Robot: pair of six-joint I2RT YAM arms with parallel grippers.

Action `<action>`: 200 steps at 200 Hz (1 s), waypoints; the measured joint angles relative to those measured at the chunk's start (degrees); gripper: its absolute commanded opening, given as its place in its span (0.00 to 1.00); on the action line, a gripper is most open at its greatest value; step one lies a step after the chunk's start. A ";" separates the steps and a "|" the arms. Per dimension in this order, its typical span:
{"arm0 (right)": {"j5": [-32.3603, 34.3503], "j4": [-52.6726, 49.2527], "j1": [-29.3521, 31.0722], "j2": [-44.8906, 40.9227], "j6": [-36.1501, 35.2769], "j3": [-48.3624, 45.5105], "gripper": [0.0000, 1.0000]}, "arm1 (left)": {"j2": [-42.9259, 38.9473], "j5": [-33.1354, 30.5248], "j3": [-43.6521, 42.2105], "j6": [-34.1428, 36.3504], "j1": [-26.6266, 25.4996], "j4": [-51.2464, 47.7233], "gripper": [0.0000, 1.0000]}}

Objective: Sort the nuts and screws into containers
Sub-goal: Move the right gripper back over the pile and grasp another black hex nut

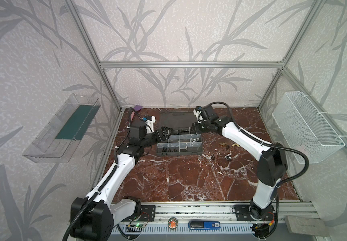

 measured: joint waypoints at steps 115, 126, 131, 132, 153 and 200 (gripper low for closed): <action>1.51 -0.24 -20.98 -6.08 -2.80 -26.10 0.49 | 17.81 -3.85 22.51 5.68 -21.00 -7.26 0.99; 1.53 -0.24 -21.88 -5.70 -3.02 -26.27 0.49 | 19.91 -3.72 24.52 6.10 -21.73 -6.71 0.99; 1.51 -0.11 -22.21 -5.49 -3.10 -26.27 0.49 | 20.83 -3.58 24.90 6.19 -21.86 -6.12 0.99; 1.51 -0.07 -22.29 -5.35 -3.13 -26.27 0.49 | 20.94 -3.54 24.90 6.19 -21.88 -6.01 1.00; 1.44 0.70 -22.69 -3.39 -3.52 -26.23 0.47 | 23.65 -2.82 22.91 5.97 -21.92 -3.58 0.99; 0.63 1.07 -22.64 2.21 -3.67 -24.15 0.45 | 25.09 -2.21 18.69 5.88 -22.08 -3.23 0.99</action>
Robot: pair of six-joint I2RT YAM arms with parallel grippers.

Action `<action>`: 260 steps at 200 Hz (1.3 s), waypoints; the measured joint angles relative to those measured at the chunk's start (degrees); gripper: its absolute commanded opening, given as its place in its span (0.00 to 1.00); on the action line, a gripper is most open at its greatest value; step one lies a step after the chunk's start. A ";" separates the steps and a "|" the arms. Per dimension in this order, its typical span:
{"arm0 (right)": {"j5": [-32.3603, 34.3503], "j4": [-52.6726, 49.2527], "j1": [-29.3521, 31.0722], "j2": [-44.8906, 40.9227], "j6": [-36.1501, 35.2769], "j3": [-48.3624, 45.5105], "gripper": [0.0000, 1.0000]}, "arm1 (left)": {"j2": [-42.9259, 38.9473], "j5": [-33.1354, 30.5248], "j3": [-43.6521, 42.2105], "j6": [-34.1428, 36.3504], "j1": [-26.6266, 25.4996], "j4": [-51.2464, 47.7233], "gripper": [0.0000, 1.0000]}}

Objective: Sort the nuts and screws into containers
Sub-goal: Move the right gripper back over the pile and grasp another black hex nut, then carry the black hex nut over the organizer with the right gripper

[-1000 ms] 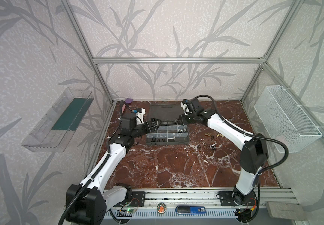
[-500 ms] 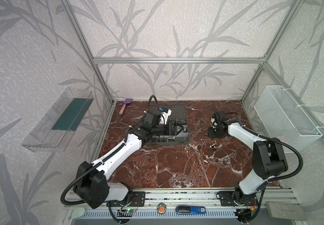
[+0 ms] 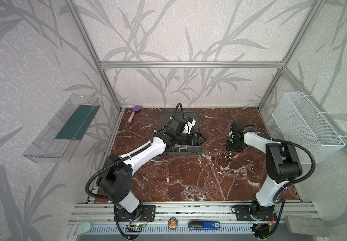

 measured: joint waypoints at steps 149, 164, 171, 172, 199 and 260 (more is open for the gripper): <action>0.22 0.15 0.02 3.61 -0.46 4.50 0.24 | -0.85 -0.09 0.00 -0.26 -0.07 0.15 0.99; 0.28 -0.02 0.07 3.61 -0.50 4.57 0.22 | -0.96 -0.15 0.00 -0.26 -0.07 0.13 1.00; 0.31 -0.11 0.07 3.61 -0.50 4.57 0.20 | -1.05 -0.20 0.00 -0.26 -0.07 0.13 0.99; 0.31 -0.13 0.07 3.61 -0.48 4.57 0.20 | -1.05 -0.22 0.00 -0.24 -0.07 0.13 1.00; 0.31 -0.90 0.31 3.39 -0.50 4.63 0.19 | -1.38 -1.01 0.00 -0.22 -0.07 0.07 0.99; 0.28 -5.29 2.99 -1.44 -0.48 7.37 0.18 | -3.85 -3.41 0.00 0.26 1.14 -1.25 0.99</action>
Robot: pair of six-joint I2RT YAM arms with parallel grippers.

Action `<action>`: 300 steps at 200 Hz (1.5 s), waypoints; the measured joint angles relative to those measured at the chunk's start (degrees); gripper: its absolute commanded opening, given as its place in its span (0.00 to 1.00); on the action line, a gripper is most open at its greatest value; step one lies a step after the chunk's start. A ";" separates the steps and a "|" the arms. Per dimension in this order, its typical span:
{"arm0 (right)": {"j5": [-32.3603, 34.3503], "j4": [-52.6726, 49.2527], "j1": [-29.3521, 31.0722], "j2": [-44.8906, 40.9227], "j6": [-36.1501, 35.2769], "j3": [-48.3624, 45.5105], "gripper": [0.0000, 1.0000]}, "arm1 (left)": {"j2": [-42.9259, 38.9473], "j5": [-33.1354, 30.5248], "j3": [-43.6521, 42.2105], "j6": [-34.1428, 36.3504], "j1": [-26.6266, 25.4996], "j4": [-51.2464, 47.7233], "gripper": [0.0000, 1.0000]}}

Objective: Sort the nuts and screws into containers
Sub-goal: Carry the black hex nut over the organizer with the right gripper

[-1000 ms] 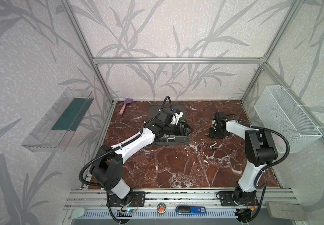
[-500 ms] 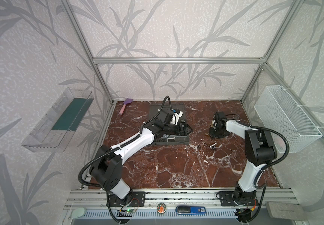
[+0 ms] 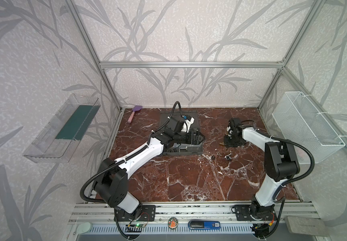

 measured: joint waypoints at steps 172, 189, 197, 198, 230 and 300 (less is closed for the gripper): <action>-6.08 5.01 28.15 12.57 7.37 31.06 0.18 | -22.32 -5.20 -13.44 -3.67 25.68 -7.82 0.99; -6.36 5.62 30.05 16.02 8.02 34.40 0.18 | -23.61 -5.57 -15.67 -3.67 26.60 -7.74 0.99; -6.75 5.88 30.86 17.66 8.31 36.04 0.18 | -23.63 -5.60 -16.11 -3.67 27.08 -7.80 0.99; -6.78 5.92 30.93 17.77 8.33 36.17 0.18 | -23.63 -5.55 -16.13 -3.67 27.12 -7.80 0.99; -9.40 8.57 32.81 23.26 10.49 39.87 0.18 | -23.96 -5.46 -16.52 -4.22 29.16 -7.08 0.99; -11.26 7.10 34.14 35.08 12.13 53.64 0.22 | -24.76 -4.00 -17.11 -5.70 30.75 -5.46 0.99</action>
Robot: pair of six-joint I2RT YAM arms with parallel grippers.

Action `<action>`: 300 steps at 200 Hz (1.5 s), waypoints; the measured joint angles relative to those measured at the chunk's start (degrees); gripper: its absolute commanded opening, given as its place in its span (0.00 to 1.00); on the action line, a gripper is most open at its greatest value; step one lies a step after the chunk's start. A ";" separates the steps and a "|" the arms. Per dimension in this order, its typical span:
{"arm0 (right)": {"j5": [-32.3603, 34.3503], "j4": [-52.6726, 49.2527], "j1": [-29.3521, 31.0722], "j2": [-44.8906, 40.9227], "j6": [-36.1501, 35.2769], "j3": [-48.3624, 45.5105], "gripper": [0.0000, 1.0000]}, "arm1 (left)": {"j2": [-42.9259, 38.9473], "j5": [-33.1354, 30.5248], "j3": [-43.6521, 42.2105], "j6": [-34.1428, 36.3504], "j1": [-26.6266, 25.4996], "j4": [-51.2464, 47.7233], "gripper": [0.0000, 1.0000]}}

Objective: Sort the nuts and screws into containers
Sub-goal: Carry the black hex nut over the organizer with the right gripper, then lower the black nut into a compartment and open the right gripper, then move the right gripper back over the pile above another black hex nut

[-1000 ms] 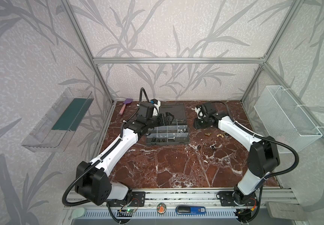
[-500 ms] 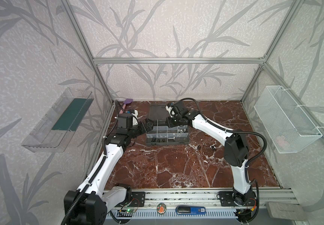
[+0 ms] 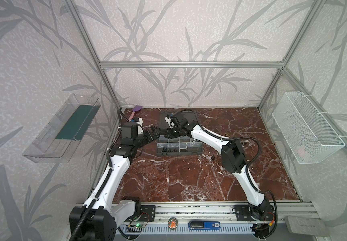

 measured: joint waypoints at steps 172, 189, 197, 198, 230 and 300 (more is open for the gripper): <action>3.50 -12.61 0.33 2.64 -4.94 10.05 0.48 | -0.20 2.69 -0.81 -0.83 0.37 2.19 0.99; 5.55 -12.41 -0.39 -4.59 -6.12 4.00 0.49 | -0.46 3.37 -1.09 -0.81 0.37 2.91 0.99; 6.34 -12.09 -1.05 -8.72 -6.51 0.37 0.49 | -0.66 3.56 -1.16 -0.79 0.37 3.04 0.99; 6.32 -12.07 -1.09 -9.05 -6.51 0.07 0.49 | -0.70 3.61 -1.16 -0.79 0.37 3.06 0.99; 8.52 -6.93 -6.54 -25.94 -7.08 -16.11 0.51 | -1.88 3.43 -1.46 -0.35 -0.76 4.63 0.99; 9.01 -0.87 -25.07 -44.96 -7.91 -49.20 0.53 | 5.33 -3.32 9.44 2.58 -19.02 3.63 0.99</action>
